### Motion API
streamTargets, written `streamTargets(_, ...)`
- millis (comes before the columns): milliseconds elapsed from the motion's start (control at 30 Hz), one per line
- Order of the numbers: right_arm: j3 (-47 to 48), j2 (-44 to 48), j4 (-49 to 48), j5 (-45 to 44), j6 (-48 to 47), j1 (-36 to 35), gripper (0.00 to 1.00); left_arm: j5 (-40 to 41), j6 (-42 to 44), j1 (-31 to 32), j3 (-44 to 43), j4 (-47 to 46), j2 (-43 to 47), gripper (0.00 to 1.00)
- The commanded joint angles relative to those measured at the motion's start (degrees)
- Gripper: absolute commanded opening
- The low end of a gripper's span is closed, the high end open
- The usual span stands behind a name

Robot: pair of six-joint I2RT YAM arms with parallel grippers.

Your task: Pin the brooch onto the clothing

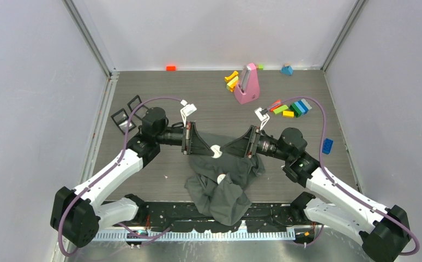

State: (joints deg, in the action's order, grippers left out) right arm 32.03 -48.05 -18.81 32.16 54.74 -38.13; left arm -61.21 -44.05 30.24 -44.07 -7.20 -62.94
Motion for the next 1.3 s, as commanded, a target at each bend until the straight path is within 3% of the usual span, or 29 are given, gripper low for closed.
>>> streamTargets(0, 2.4, -2.4, -2.8, 3.7, 0.9, 0.0, 0.64, -4.6, 2.5, -0.3, -1.0, 0.6, 0.1, 0.0)
streamTargets(300, 0.7, -6.5, -10.6, 4.9, 4.8, -0.8, 0.39, -4.6, 1.1, -0.3, -0.2, -1.3, 0.4, 0.0)
streamTargets(800, -1.2, -5.4, -10.1, 5.2, 5.0, -1.1, 0.39, -4.3, 1.2, -0.3, -0.3, -1.2, 0.0, 0.0)
streamTargets(1267, 0.0, -7.8, -8.6, 3.5, 3.1, -2.1, 0.26, -4.4, 1.2, -0.3, -0.4, -1.1, -0.1, 0.0)
